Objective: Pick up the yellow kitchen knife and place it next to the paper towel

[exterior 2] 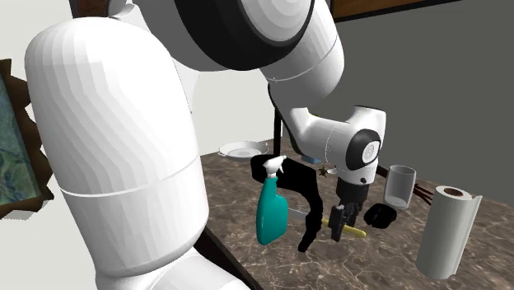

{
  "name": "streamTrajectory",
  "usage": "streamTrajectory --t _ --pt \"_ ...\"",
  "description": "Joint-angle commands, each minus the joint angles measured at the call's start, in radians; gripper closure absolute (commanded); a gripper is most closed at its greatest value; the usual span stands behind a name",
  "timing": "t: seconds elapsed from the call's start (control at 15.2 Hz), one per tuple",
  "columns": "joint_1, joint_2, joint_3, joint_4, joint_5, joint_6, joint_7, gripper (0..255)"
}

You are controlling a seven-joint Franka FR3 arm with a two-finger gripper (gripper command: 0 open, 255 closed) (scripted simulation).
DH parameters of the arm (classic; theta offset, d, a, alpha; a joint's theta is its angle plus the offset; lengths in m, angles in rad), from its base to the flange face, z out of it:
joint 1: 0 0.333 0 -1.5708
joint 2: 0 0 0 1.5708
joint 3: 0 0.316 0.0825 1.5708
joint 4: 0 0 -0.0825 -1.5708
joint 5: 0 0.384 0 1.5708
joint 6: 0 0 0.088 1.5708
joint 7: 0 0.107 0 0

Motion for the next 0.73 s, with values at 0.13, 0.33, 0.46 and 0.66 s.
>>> streamTrajectory --t 0.13,0.33,0.46,0.66 --pt "-0.002 -0.041 0.002 0.033 -0.012 -0.072 0.009 0" --pt "-0.004 -0.071 0.003 0.067 -0.02 -0.136 0.015 0" --pt "-0.004 -0.071 0.003 0.066 -0.02 -0.136 0.015 0" --pt "-0.004 -0.071 0.003 0.067 -0.02 -0.136 0.015 0"
